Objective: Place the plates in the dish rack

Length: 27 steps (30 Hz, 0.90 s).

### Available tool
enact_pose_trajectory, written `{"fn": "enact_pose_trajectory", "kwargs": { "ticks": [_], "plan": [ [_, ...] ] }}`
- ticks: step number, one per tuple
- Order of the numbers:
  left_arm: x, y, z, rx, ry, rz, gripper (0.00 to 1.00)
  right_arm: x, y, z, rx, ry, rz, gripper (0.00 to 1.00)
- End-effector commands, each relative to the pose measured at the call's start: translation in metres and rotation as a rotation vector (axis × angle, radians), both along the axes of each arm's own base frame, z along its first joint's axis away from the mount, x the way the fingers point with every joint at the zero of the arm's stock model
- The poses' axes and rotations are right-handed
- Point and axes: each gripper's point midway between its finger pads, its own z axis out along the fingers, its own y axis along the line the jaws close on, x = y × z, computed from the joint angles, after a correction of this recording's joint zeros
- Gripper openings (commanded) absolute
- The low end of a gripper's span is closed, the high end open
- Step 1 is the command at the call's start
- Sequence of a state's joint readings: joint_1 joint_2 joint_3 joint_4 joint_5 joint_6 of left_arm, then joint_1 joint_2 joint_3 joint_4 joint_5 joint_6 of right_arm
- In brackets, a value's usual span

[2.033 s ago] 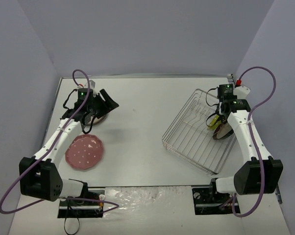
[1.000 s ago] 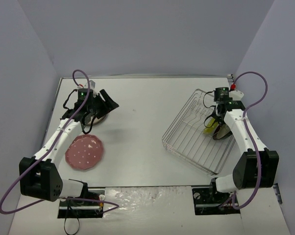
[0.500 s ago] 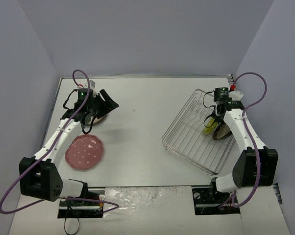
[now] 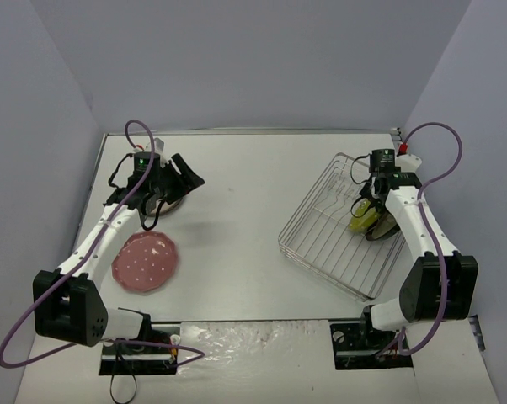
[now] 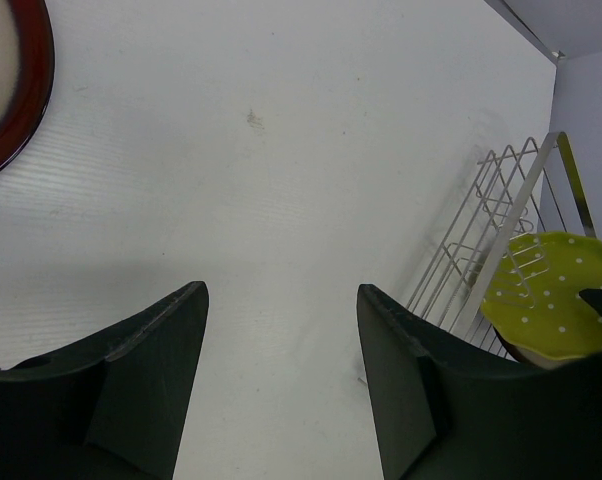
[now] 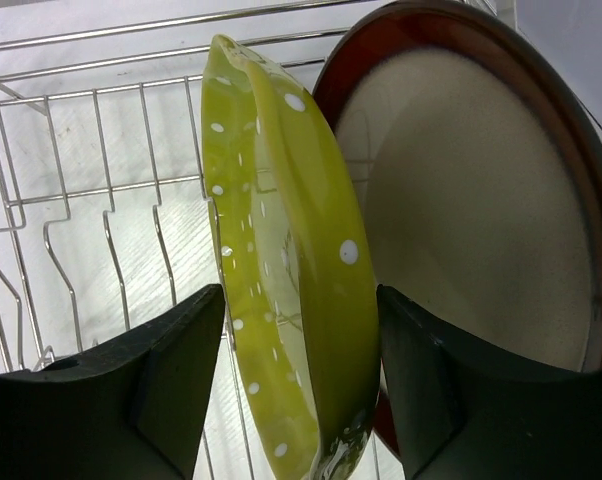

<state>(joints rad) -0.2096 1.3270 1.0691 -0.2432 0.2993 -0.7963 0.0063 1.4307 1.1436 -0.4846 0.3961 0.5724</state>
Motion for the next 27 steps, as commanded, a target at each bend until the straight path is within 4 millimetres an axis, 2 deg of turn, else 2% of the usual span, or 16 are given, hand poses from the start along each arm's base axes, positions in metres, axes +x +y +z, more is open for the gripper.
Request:
{"fn": "enact_pose_trajectory", "kwargs": {
  "ticks": [1, 5, 14, 19, 23, 26, 27],
  "plan": [
    [0.01, -0.007, 0.036, -0.037, -0.101, -0.016, 0.57, 0.008, -0.009, 0.036, -0.043, -0.085, -0.027, 0.59],
    [0.011, -0.008, 0.035, -0.037, -0.099, -0.017, 0.57, 0.007, -0.009, 0.053, -0.044, -0.118, -0.033, 0.6],
    [0.012, -0.008, 0.035, -0.037, -0.097, -0.016, 0.57, -0.001, -0.01, 0.117, -0.051, -0.248, -0.05, 0.62],
    [0.012, -0.008, 0.033, -0.033, -0.091, -0.013, 0.57, -0.006, -0.008, 0.14, -0.04, -0.305, -0.041, 0.63],
    [0.011, -0.006, 0.034, -0.025, -0.093, -0.004, 0.57, -0.002, 0.008, 0.159, 0.0, -0.356, 0.026, 0.63],
    [0.011, -0.001, 0.036, 0.003, -0.095, 0.023, 0.57, 0.009, 0.035, 0.175, 0.03, -0.39, 0.108, 0.63],
    [0.009, 0.002, 0.033, 0.018, -0.078, 0.036, 0.57, 0.015, 0.051, 0.174, 0.032, -0.385, 0.15, 0.63]
  ]
}}
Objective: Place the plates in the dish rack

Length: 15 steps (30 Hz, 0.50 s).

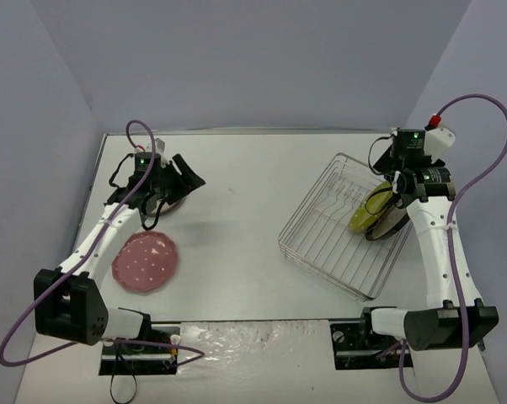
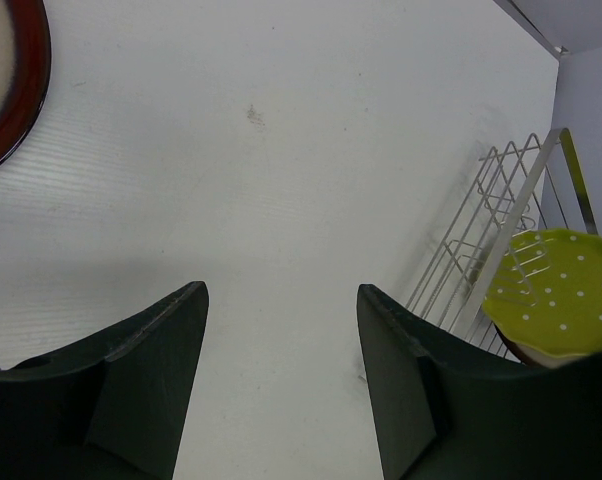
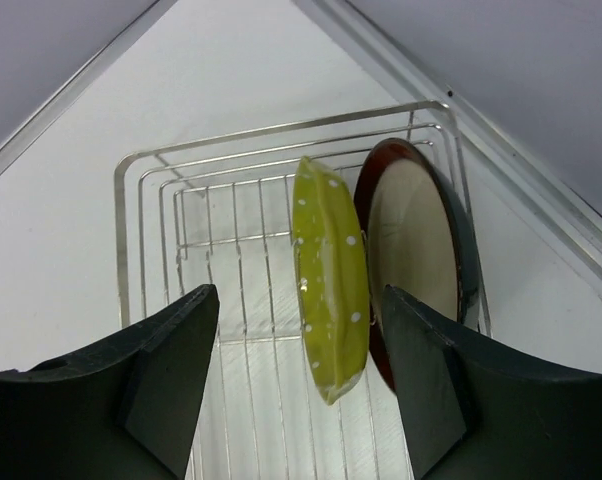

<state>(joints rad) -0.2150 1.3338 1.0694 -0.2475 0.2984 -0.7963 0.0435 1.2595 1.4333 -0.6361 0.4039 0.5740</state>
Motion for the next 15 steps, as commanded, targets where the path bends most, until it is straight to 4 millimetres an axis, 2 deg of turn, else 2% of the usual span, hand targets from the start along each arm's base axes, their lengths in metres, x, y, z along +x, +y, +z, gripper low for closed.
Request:
{"fn": "enact_pose_trajectory", "kwargs": {
  "ticks": [1, 3, 6, 9, 12, 15],
  "plan": [
    [0.011, 0.011, 0.036, 0.044, -0.083, 0.069, 0.57, 0.019, 0.052, 0.033, 0.012, -0.082, 0.152, 0.64],
    [0.01, 0.026, 0.034, 0.108, -0.058, 0.126, 0.57, 0.026, 0.082, 0.04, 0.02, -0.1, 0.228, 0.64],
    [0.013, 0.048, 0.024, 0.181, -0.015, 0.225, 0.58, 0.04, 0.13, 0.038, 0.037, -0.102, 0.351, 0.64],
    [0.016, 0.068, 0.018, 0.226, 0.012, 0.316, 0.58, 0.051, 0.172, 0.031, 0.05, -0.095, 0.464, 0.64],
    [0.02, 0.086, 0.023, 0.268, 0.031, 0.391, 0.59, 0.064, 0.215, 0.023, 0.085, -0.096, 0.583, 0.65],
    [0.025, 0.106, 0.025, 0.298, 0.049, 0.465, 0.61, 0.074, 0.247, 0.013, 0.097, -0.089, 0.657, 0.66]
  ]
}}
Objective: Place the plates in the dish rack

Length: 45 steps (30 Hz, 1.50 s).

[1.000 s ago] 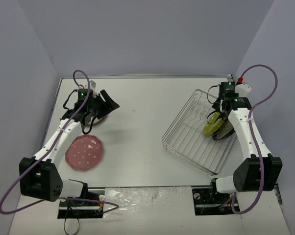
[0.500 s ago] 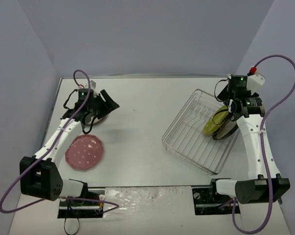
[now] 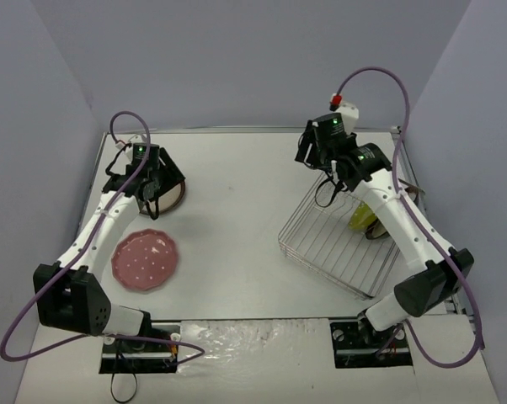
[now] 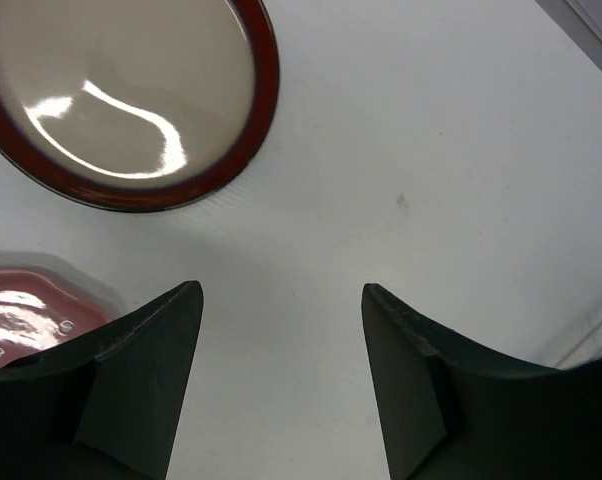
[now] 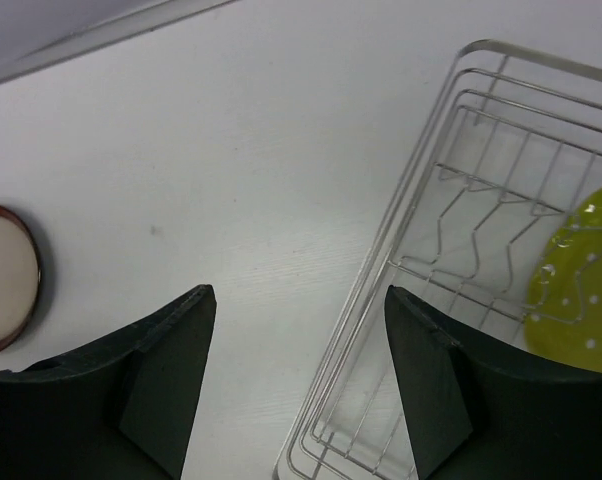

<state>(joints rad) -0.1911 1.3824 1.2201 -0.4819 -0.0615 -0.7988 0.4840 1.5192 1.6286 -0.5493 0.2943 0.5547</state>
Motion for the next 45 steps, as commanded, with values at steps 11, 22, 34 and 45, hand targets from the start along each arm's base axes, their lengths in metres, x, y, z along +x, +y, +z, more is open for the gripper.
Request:
{"fn": "enact_pose_trajectory", "kwargs": {
  "ticks": [11, 22, 34, 45],
  "plan": [
    [0.03, 0.123, -0.019, 0.059, 0.115, 0.341, 0.65, 0.038, 0.108, -0.004, 0.124, -0.059, 0.31, 0.67],
    [0.042, 0.156, -0.083, -0.01, 0.208, 0.376, 0.65, 0.046, 0.135, -0.033, 0.165, -0.032, 0.386, 0.67],
    [0.057, 0.155, -0.147, -0.156, 0.246, 0.343, 0.64, 0.052, 0.145, -0.056, 0.176, -0.003, 0.408, 0.67],
    [0.063, 0.151, -0.16, -0.204, 0.26, 0.338, 0.53, 0.054, 0.148, -0.064, 0.177, 0.008, 0.409, 0.67]
  ]
}}
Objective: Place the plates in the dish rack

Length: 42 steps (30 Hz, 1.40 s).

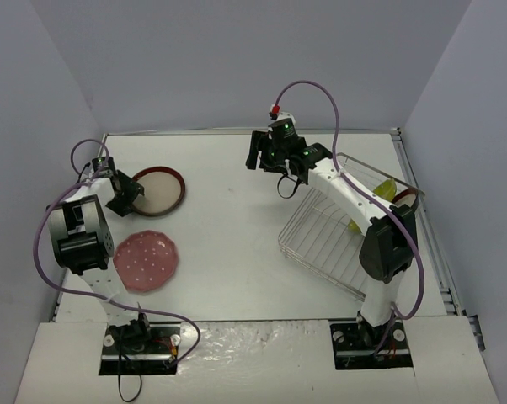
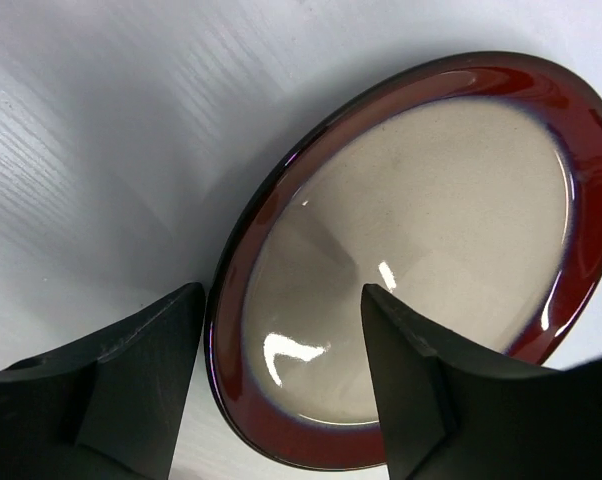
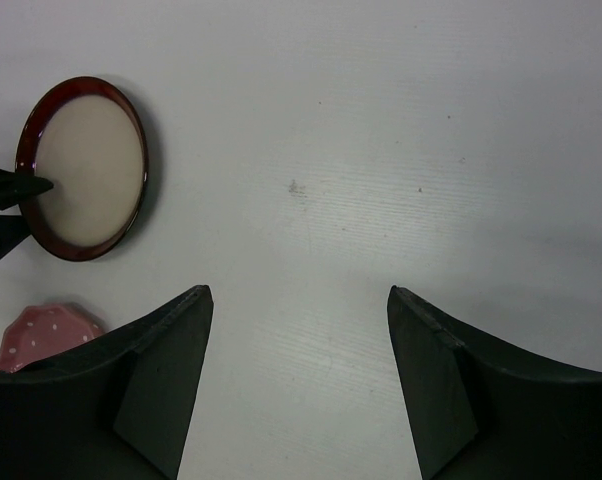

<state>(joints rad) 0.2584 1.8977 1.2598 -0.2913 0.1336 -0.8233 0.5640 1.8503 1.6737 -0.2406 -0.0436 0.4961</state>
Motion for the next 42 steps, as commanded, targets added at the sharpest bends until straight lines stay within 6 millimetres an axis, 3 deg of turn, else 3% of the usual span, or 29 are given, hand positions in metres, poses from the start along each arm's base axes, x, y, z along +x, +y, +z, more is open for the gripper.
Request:
{"fn": "enact_pose_trajectory", "kwargs": {
  "ticks": [1, 5, 7, 14, 22, 29, 42],
  "plan": [
    [0.007, -0.002, 0.002, -0.025, -0.018, 0.003, 0.49, 0.007, 0.011, 0.015, 0.045, -0.056, 0.023, 0.67],
    [0.002, 0.0, 0.001, -0.016, 0.012, 0.01, 0.37, 0.007, 0.012, 0.011, 0.046, -0.047, 0.023, 0.66],
    [-0.001, 0.001, 0.0, -0.008, 0.027, 0.011, 0.25, 0.006, 0.012, 0.011, 0.045, -0.048, 0.023, 0.66],
    [-0.004, 0.0, -0.003, -0.008, 0.049, 0.01, 0.0, 0.007, 0.015, 0.004, 0.047, -0.035, 0.036, 0.66],
    [0.003, -0.015, 0.012, -0.063, -0.032, -0.015, 0.0, 0.009, 0.025, -0.015, 0.06, 0.0, 0.061, 0.66],
    [0.007, -0.031, 0.024, -0.132, -0.103, -0.041, 0.0, 0.017, 0.064, -0.029, 0.202, 0.048, 0.16, 0.66],
    [0.013, -0.056, 0.055, -0.248, -0.243, -0.084, 0.0, 0.023, 0.095, -0.041, 0.27, 0.075, 0.201, 0.66]
  ]
}}
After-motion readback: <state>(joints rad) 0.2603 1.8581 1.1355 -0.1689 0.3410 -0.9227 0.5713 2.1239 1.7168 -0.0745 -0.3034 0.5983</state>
